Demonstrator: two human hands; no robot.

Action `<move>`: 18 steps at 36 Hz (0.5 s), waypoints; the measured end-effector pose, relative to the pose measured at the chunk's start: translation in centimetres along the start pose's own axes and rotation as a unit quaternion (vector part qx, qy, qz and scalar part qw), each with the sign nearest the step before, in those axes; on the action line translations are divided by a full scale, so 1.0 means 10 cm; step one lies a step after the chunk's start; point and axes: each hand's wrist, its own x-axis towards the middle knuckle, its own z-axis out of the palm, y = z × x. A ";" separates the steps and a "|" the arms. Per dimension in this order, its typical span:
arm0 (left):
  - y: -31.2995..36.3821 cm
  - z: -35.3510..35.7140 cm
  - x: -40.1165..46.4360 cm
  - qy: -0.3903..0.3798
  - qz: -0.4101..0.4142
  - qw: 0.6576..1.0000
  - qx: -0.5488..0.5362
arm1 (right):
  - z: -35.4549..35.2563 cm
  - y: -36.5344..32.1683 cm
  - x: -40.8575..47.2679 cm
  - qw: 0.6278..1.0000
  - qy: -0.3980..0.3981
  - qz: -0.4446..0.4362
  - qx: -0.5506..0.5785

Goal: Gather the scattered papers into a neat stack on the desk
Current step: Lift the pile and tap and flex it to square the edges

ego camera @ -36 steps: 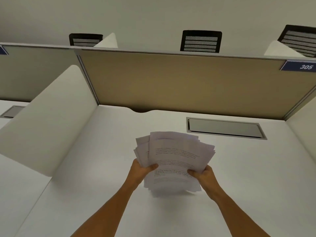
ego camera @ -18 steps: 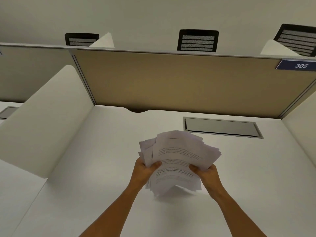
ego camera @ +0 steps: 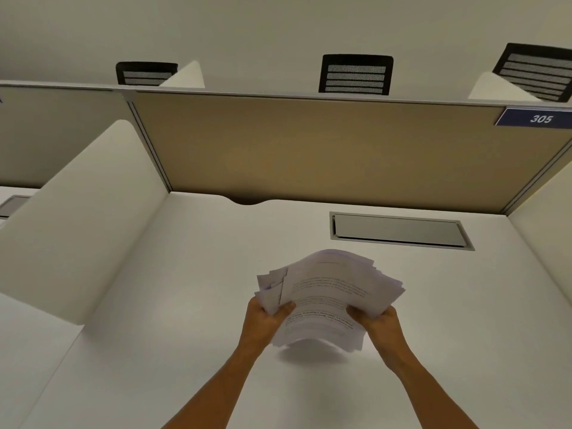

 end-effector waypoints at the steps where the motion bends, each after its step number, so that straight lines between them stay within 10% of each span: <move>1: -0.01 0.00 0.01 -0.001 -0.004 1.000 -0.004 | -0.01 0.01 -0.01 1.000 -0.005 0.003 -0.001; 18: -0.04 0.10 -0.01 -0.082 -0.021 0.996 -0.010 | -0.07 -0.03 -0.06 0.998 -0.044 0.030 0.036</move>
